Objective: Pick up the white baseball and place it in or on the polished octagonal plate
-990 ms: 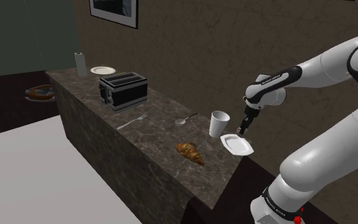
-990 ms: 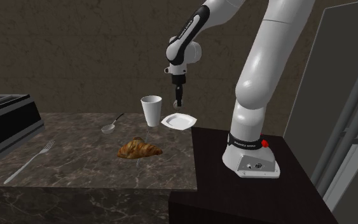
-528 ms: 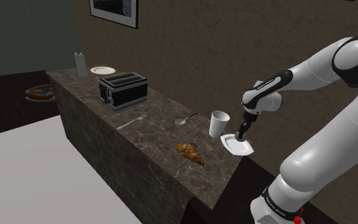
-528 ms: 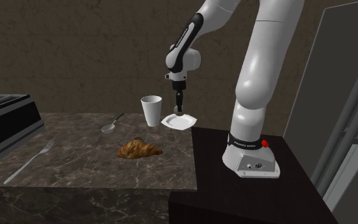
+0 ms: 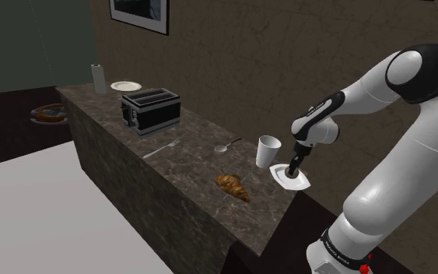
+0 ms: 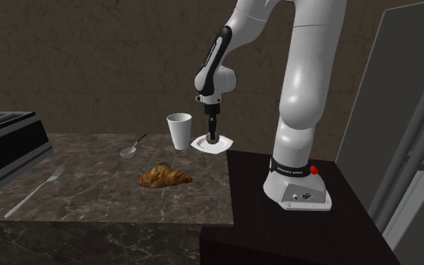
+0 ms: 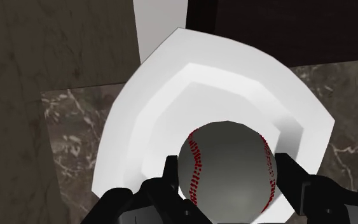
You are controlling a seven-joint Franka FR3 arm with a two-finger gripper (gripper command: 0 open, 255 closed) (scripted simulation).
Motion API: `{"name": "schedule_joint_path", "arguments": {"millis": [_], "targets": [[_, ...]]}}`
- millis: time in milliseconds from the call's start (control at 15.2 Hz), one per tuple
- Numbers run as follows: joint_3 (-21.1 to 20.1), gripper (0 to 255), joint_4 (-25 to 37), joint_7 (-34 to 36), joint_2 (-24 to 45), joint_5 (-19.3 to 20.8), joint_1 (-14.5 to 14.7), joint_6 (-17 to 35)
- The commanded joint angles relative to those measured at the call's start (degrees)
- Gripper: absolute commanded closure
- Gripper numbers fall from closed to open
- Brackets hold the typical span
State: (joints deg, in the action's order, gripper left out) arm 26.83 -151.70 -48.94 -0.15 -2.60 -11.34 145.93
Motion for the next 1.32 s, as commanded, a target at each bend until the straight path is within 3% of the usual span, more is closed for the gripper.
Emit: {"name": "schedule_joint_path", "arguments": {"millis": [0, 396, 462, 792, 1056, 1254], "targets": [[-0.03, 255, 0.08, -0.49, 0.72, -0.63, 0.04, 0.59], [-0.04, 255, 0.08, -0.49, 0.72, -0.63, 0.03, 0.59], [-0.03, 0, 0.08, -0.49, 0.72, -0.63, 0.03, 0.59], [-0.03, 0, 0.08, -0.49, 0.72, -0.63, 0.03, 0.59], [0.1, 0, 2.02, 3.73, -6.89, 5.15, -0.71, -8.15], [0.02, 0, 2.01, 3.72, -6.89, 5.14, -0.78, -8.15]]}}
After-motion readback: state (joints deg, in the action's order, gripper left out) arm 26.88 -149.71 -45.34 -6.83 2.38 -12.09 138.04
